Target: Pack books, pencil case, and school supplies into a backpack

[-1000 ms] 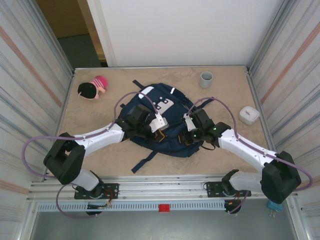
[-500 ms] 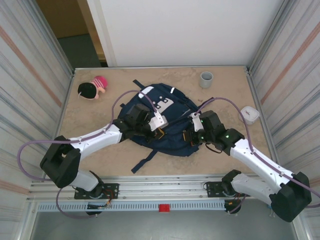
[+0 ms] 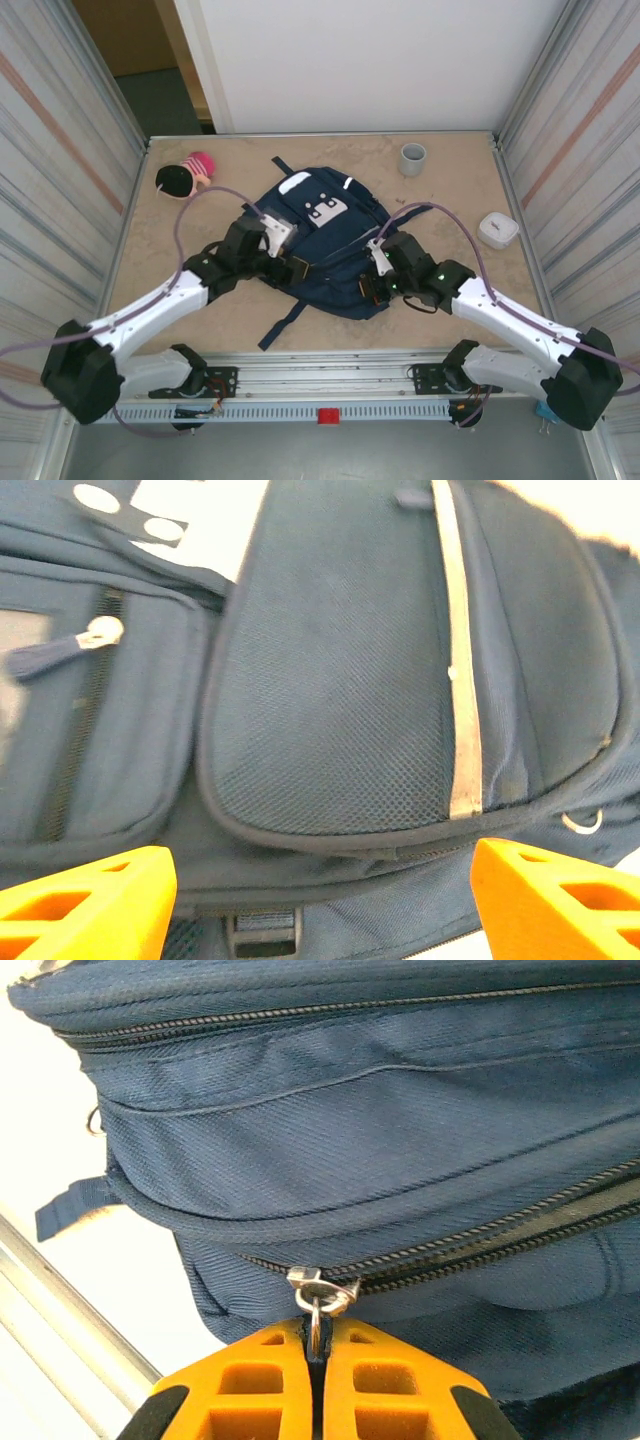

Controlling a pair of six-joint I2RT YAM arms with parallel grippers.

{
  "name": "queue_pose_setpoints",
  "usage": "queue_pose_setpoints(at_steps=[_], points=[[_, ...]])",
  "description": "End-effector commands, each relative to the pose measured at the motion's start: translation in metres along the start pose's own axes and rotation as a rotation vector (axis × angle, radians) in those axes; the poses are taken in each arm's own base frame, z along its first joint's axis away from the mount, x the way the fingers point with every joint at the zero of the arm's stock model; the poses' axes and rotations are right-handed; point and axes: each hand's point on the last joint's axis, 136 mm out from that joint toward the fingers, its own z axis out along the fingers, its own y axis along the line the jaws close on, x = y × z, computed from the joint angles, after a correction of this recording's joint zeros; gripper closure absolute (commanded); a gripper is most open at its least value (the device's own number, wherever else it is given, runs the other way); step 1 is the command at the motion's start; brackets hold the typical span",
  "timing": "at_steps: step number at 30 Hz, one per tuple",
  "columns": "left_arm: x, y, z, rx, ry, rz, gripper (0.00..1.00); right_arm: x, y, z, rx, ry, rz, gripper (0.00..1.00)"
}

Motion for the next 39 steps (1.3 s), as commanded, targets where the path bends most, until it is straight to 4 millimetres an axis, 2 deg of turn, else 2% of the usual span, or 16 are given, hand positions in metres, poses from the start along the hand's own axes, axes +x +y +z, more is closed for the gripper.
queue_pose_setpoints(at_steps=[1, 5, 8, 12, 15, 21, 25, 28, 30, 32, 36, 39], points=[[0.016, 0.030, -0.015, -0.135, -0.019, -0.254, 0.22, 0.002, 0.012, 0.003, -0.013, 0.011, -0.024, 1.00], [0.043, 0.051, -0.011, -0.154, -0.030, -0.496, 0.20, 0.003, 0.023, 0.010, 0.000, 0.029, -0.061, 1.00], [0.046, 0.061, 0.000, -0.113, -0.051, -0.618, 0.20, 0.001, 0.035, 0.015, -0.002, 0.024, -0.093, 1.00], [0.033, 0.061, 0.016, -0.055, -0.074, -0.627, 0.19, -0.002, 0.047, 0.022, -0.014, 0.017, -0.118, 1.00], [0.024, 0.069, 0.031, -0.064, -0.071, -0.618, 0.18, -0.005, 0.064, 0.026, -0.038, 0.003, -0.144, 1.00], [0.009, 0.106, 0.066, -0.046, -0.079, -0.689, 0.17, -0.017, 0.106, 0.035, -0.081, -0.039, -0.179, 1.00], [-0.030, 0.127, 0.079, -0.018, -0.137, -0.664, 0.17, -0.034, 0.121, 0.049, -0.072, -0.079, -0.161, 1.00], [-0.056, 0.134, 0.076, -0.004, -0.144, -0.671, 0.17, -0.050, 0.129, 0.060, -0.064, -0.111, -0.149, 1.00], [-0.060, 0.131, 0.068, -0.008, -0.140, -0.682, 0.17, -0.058, 0.134, 0.065, -0.060, -0.122, -0.150, 1.00], [-0.052, 0.126, 0.055, -0.019, -0.127, -0.719, 0.16, -0.061, 0.137, 0.069, -0.060, -0.123, -0.158, 1.00], [-0.012, 0.106, 0.023, -0.018, -0.110, -0.863, 0.17, -0.061, 0.141, 0.074, -0.074, -0.109, -0.160, 1.00], [0.015, 0.082, 0.004, 0.014, -0.117, -0.947, 0.21, -0.056, 0.143, 0.078, -0.094, -0.088, -0.166, 1.00]])
